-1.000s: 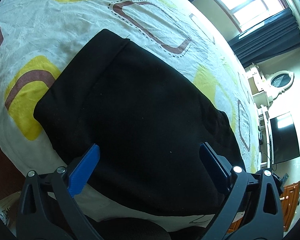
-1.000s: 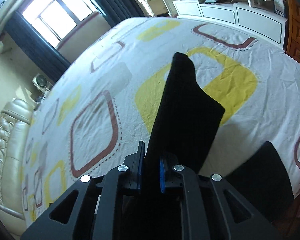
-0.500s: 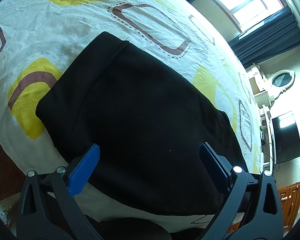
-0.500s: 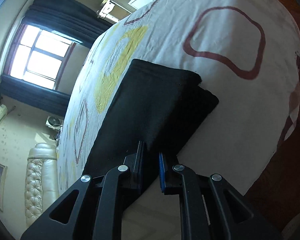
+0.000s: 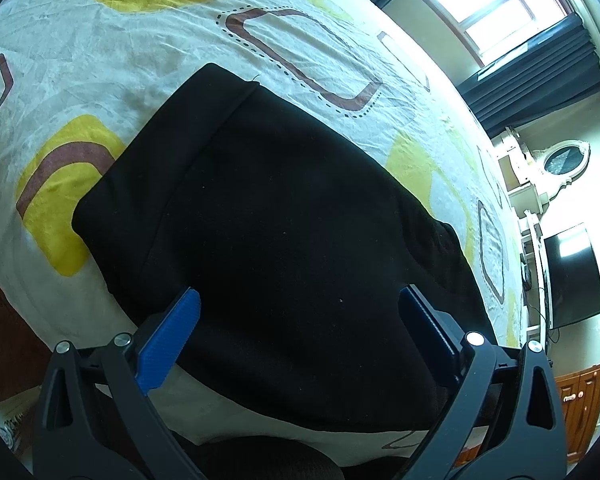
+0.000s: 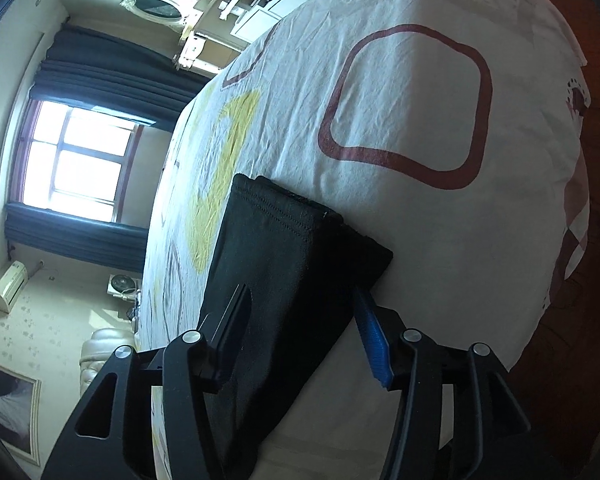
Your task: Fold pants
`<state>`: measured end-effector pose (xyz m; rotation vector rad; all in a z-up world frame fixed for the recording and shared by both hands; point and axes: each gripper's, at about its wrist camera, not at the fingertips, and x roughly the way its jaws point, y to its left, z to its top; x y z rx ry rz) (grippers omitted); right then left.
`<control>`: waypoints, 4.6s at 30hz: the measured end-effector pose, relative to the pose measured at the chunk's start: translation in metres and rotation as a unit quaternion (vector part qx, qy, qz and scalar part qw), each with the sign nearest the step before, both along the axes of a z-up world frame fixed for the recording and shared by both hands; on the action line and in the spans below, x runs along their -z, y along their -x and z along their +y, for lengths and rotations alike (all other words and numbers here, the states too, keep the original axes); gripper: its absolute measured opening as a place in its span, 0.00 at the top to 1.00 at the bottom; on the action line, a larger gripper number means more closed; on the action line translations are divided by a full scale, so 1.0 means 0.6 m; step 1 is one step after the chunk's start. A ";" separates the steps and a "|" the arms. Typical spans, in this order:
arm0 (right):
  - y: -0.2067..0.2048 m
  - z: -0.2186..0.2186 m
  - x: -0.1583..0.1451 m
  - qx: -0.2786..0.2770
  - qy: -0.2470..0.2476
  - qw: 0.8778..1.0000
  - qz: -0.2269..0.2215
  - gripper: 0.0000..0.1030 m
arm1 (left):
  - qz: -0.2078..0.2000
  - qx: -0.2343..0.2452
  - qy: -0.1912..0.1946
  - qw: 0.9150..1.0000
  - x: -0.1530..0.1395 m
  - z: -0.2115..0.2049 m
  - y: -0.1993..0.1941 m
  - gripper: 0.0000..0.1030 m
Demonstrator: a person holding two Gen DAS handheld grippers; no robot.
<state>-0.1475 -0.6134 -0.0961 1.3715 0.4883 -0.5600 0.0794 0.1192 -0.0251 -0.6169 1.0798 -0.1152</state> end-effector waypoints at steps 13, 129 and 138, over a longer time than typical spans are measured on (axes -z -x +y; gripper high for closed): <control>-0.023 -0.004 -0.013 -0.025 0.034 0.998 0.048 0.63 | -0.008 -0.008 -0.009 1.000 0.002 -0.008 0.004 0.04; -0.217 -0.079 -0.013 -0.332 0.032 0.940 0.065 0.81 | -0.042 0.076 -0.039 0.995 -0.019 -0.043 0.007 0.04; -0.241 0.007 -0.150 -0.339 0.025 0.938 -0.063 0.81 | -0.016 0.061 -0.028 0.998 -0.010 -0.025 0.000 0.04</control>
